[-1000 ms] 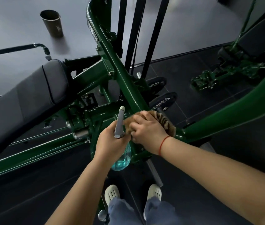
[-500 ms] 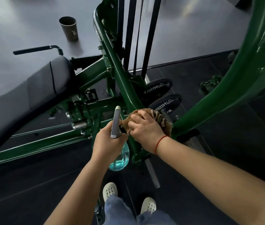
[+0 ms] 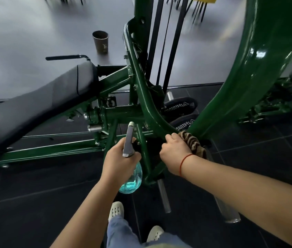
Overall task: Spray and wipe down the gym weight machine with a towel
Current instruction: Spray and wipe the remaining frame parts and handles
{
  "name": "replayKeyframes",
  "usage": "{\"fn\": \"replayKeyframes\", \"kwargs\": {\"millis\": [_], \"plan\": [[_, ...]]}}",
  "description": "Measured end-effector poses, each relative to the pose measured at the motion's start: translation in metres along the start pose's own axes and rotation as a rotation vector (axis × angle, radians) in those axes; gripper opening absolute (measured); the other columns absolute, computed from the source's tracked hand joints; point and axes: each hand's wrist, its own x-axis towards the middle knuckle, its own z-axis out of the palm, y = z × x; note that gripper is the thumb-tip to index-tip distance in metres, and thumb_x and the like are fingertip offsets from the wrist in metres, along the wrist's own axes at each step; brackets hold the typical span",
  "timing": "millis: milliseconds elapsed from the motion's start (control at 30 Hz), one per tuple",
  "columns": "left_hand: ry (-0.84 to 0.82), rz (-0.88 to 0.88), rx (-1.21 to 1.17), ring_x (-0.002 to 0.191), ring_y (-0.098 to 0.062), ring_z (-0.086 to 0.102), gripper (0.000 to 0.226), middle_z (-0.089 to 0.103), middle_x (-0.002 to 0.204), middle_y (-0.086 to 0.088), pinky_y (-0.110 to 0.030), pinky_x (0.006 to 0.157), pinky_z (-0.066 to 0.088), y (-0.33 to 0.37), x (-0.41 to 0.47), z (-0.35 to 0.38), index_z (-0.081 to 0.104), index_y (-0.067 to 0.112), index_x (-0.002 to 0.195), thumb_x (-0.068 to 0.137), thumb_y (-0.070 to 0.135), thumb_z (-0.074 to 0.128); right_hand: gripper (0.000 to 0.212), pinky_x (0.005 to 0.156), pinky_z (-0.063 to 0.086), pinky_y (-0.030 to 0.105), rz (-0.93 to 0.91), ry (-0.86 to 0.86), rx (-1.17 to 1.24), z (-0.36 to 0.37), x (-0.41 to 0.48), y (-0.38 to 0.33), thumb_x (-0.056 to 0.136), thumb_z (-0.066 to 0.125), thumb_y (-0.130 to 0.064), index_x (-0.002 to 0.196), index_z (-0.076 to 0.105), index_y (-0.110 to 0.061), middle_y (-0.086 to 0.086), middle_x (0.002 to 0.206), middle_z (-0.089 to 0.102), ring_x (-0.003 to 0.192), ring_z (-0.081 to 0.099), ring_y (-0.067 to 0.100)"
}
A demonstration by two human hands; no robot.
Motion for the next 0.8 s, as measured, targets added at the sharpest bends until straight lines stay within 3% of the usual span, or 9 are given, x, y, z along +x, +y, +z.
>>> {"fn": "replayKeyframes", "kwargs": {"millis": [133,233,400,600,800], "plan": [[0.016,0.061,-0.004,0.057,-0.010,0.054,0.024,0.062,0.070,0.003,-0.037,0.062,0.049,0.008,-0.007,-0.003,0.063,0.029,0.087,0.082,0.007,0.070,0.025,0.097,0.032,0.042,0.039,-0.087,-0.001,-0.003,-0.016,0.008,0.092,0.058,-0.026,0.115,0.066,-0.023,-0.001,0.110,0.063,0.111,0.044,0.030],[-0.009,0.117,-0.006,0.063,-0.026,0.056,0.022,0.061,0.075,-0.007,-0.048,0.065,0.052,0.018,-0.007,-0.001,0.065,0.024,0.097,0.082,0.009,0.070,0.027,0.100,0.031,0.043,0.070,-0.102,0.012,-0.012,-0.027,0.013,0.089,0.065,-0.031,0.114,0.066,-0.023,0.001,0.112,0.062,0.113,0.044,0.030],[-0.047,0.178,-0.051,0.061,-0.017,0.058,0.034,0.064,0.078,-0.006,-0.042,0.066,0.053,0.041,-0.004,0.003,0.065,0.038,0.094,0.082,0.007,0.072,0.026,0.097,0.032,0.044,0.130,-0.022,0.021,-0.036,-0.050,0.030,0.083,0.071,-0.039,0.104,0.067,-0.025,-0.001,0.106,0.063,0.109,0.044,0.028],[-0.104,0.252,-0.126,0.058,-0.012,0.055,0.034,0.064,0.066,0.002,-0.036,0.060,0.048,0.068,0.003,0.007,0.068,0.035,0.088,0.081,0.002,0.072,0.029,0.100,0.031,0.046,0.246,0.212,0.028,-0.088,-0.081,0.065,0.090,0.063,-0.039,0.113,0.068,-0.024,-0.001,0.110,0.063,0.112,0.045,0.028],[-0.119,0.284,-0.193,0.051,-0.013,0.047,0.038,0.055,0.058,0.006,-0.034,0.055,0.042,0.088,0.011,-0.001,0.067,0.036,0.076,0.080,-0.002,0.071,0.017,0.095,0.033,0.045,0.388,0.388,-0.067,-0.140,-0.099,0.107,0.093,0.056,-0.031,0.102,0.069,-0.026,-0.004,0.102,0.062,0.107,0.047,0.025]]}}
